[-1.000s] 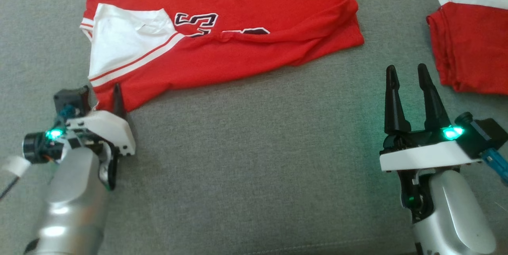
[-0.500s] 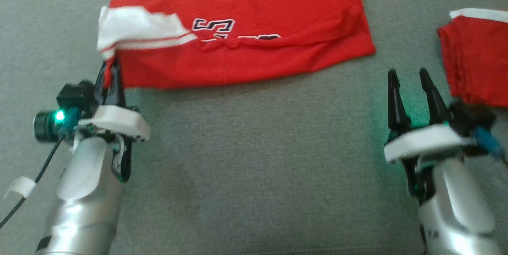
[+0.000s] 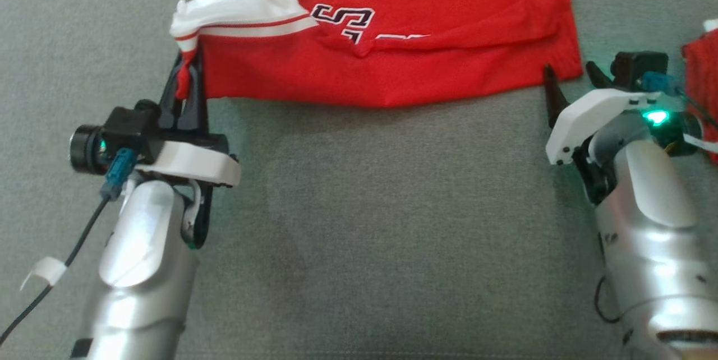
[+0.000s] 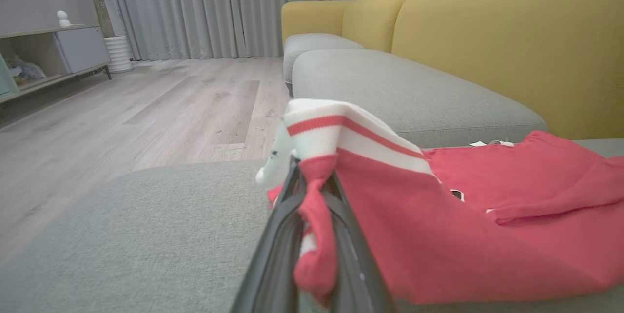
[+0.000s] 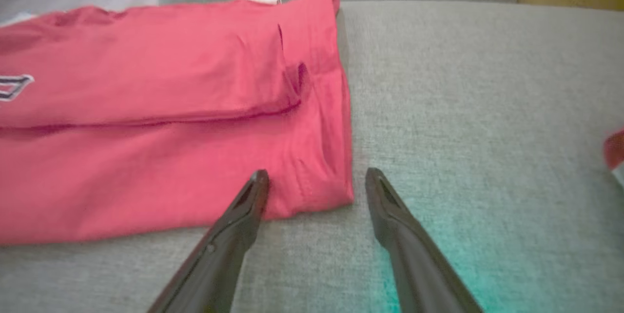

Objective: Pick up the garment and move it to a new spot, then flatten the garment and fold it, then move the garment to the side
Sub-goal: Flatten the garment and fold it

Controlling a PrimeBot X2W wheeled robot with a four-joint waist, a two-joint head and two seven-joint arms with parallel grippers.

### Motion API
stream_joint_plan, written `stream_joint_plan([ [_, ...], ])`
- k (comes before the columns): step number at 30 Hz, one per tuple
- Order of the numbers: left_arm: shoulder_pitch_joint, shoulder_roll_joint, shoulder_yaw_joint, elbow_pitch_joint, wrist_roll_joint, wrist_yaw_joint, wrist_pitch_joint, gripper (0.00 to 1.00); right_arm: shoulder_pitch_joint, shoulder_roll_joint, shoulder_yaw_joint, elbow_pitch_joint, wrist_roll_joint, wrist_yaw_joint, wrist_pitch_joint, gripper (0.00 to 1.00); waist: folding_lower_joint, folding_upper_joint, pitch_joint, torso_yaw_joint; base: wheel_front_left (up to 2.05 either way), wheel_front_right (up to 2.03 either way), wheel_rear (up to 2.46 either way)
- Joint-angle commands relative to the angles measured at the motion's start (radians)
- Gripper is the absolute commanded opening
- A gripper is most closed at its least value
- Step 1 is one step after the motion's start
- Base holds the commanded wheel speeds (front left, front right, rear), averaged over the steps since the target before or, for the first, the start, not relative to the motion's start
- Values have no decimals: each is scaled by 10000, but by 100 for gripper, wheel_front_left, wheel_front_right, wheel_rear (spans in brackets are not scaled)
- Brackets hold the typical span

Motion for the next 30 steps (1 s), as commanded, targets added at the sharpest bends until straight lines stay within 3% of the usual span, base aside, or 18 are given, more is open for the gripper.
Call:
stream_joint_plan([
  [1,-214,174,222,-397,80,-97,-120,0,-412,35,-8,-58,-370,-9,73,100,-1,0,115,115,0,0,0],
  [7,-318,-67,78,-444,284,-276,-121,0,-1053,35,-653,1072,-1822,-9,513,100,-1,0,260,408,0,0,0],
  [8,-325,-96,85,-430,304,-276,-121,0,-1112,35,-692,1231,-1930,-9,580,68,-1,0,253,437,0,0,0],
  [9,-319,-122,91,-411,325,-277,-121,0,-1156,35,-722,1356,-2041,-9,624,0,-1,0,235,460,0,0,0],
  [14,-184,-59,230,-102,423,-249,-121,0,-1179,36,-826,1842,-2030,-9,430,0,-1,0,-18,361,0,0,0],
  [25,474,464,563,532,634,-167,-122,0,-534,36,-764,2187,-1375,-9,-1160,0,-1,0,-1019,-294,0,0,0],
  [30,980,690,328,1216,714,-415,-38,0,44,36,-702,2142,-1062,-9,-972,0,-1,0,-1843,-437,0,0,0],
])
